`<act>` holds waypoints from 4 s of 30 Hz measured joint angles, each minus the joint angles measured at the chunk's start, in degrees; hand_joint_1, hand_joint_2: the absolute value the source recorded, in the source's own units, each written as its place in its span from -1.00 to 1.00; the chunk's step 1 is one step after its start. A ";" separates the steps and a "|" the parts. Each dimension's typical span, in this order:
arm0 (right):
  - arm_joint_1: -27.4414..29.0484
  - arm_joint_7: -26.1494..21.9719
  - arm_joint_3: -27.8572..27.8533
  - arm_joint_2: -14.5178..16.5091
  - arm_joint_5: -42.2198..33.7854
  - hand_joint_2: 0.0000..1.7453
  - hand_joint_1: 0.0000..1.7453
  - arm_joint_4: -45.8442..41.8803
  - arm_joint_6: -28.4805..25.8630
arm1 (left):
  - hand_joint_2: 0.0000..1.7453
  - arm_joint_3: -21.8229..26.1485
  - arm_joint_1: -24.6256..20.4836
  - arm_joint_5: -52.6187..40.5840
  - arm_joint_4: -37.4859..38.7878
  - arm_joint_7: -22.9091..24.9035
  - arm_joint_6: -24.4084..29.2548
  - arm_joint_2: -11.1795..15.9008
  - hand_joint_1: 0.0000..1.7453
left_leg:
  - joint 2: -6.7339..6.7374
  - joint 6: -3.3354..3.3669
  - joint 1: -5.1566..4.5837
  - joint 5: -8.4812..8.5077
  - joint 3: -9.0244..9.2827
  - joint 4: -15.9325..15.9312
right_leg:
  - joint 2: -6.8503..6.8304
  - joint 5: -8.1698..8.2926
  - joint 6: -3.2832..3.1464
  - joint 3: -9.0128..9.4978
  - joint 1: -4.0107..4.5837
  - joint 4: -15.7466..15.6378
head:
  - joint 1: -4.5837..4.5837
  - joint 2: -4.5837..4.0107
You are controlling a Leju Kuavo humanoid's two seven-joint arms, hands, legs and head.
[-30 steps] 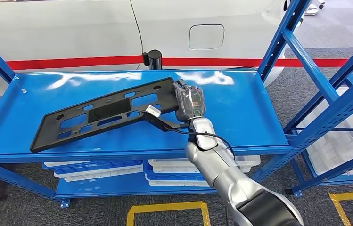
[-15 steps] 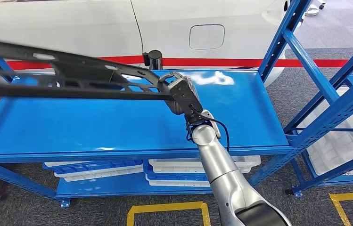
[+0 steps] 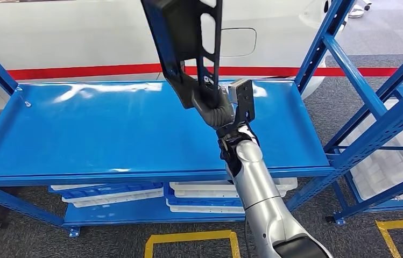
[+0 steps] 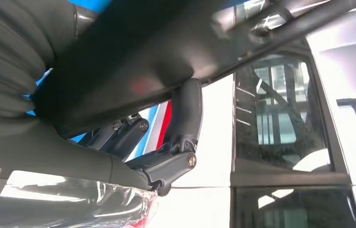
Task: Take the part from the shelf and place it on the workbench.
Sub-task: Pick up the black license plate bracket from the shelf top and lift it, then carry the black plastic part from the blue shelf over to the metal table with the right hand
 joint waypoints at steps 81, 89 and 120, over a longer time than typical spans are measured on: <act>8.36 -1.38 15.75 -7.85 -15.25 1.00 1.00 -21.84 -3.40 | 1.00 4.17 -0.86 -0.79 -0.04 -1.14 -0.80 -1.25 -1.00 | 0.62 -1.84 0.20 -4.94 -1.14 11.42 | -0.89 6.13 -0.23 -9.22 -1.17 3.63 | 0.15 0.00; 8.17 -1.45 15.96 -8.01 -14.87 1.00 1.00 -22.24 -3.36 | 1.00 4.21 -1.06 -1.04 -0.07 -1.14 -0.86 -1.26 -1.00 | 0.64 1.35 -0.62 -3.06 4.35 -1.04 | -0.97 5.63 1.89 -12.17 -1.11 6.07 | 0.33 0.00; 5.68 -3.35 19.46 -7.02 -13.41 1.00 1.00 -19.02 -1.54 | 1.00 5.43 -1.21 -1.50 -0.24 -1.68 -0.30 -2.09 -1.00 | 1.63 0.96 0.00 -3.05 4.04 -0.99 | -3.12 3.78 1.35 -11.38 -0.88 7.92 | 0.25 0.00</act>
